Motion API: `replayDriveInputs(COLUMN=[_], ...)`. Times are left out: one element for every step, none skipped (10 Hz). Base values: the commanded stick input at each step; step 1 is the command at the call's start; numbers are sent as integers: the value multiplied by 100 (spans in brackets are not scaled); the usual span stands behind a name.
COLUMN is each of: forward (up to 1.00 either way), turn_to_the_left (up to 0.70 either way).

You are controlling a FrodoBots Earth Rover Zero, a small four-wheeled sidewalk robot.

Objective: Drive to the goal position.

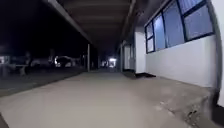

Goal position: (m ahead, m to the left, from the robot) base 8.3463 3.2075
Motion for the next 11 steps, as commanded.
replayDriveInputs(forward=[100,100,100,100,100,100,100,100,100,100,100], turn_to_the_left=[0,0,0,0,0,0,0,0,0,0,0])
